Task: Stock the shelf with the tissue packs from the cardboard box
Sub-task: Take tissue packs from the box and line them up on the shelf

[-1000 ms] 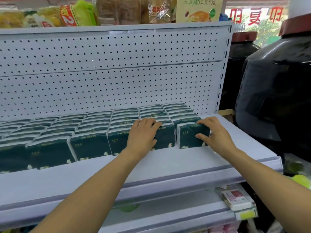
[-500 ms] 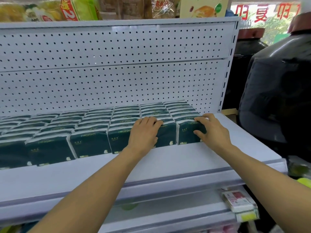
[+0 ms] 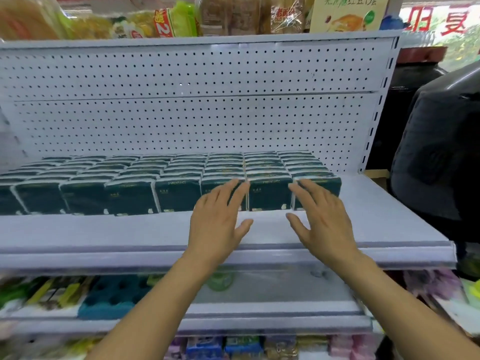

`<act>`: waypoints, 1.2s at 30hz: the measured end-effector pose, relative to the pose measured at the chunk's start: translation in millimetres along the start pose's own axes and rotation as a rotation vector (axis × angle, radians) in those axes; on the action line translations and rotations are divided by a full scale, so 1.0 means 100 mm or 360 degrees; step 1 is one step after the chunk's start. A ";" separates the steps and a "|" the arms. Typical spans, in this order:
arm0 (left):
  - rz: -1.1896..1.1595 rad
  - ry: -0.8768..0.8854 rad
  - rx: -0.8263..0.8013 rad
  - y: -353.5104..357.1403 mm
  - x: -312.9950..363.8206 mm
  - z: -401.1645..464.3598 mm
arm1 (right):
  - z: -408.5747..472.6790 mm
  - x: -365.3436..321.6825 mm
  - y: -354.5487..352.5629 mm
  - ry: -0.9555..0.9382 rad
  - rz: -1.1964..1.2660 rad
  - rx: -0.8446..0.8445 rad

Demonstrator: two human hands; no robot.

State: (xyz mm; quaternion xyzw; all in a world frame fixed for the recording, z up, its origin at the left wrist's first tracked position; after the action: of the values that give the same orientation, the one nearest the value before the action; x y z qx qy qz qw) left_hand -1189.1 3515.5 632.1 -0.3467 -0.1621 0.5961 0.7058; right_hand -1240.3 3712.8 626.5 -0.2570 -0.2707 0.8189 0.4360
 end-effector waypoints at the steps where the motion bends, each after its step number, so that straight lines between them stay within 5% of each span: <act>1: 0.0000 -0.0024 -0.0012 -0.08 -0.01 -0.16 | -0.10 -0.13 0.00 -0.0036 0.0078 -0.0006; 12: 0.0093 -0.0437 -0.0371 -0.82 -0.69 -2.42 | -1.22 -2.02 0.47 -0.0483 0.0338 -0.0374; 27: 0.0216 -0.0921 -0.1115 -2.24 -2.74 -5.77 | -2.79 -5.63 1.42 -0.0707 0.0374 -0.0876; 36: 0.0059 -0.1195 -0.1266 -2.22 -3.52 -6.99 | -3.38 -6.76 2.21 -0.0703 0.0448 -0.1409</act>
State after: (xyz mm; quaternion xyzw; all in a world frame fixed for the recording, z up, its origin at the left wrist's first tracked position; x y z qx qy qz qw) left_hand -661.3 2961.9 354.2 -0.3531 -0.6097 0.5838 0.4034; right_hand -815.3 3105.5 359.9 -0.2718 -0.6399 0.7113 0.1035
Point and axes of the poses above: each hand's wrist, its own z-axis towards the middle knuckle, its own y-axis out of the palm, x = y × z, the point moved 5 cm from there along z, towards the middle knuckle, and after that the axes turned 10 degrees about y, right-handed, at the moved point
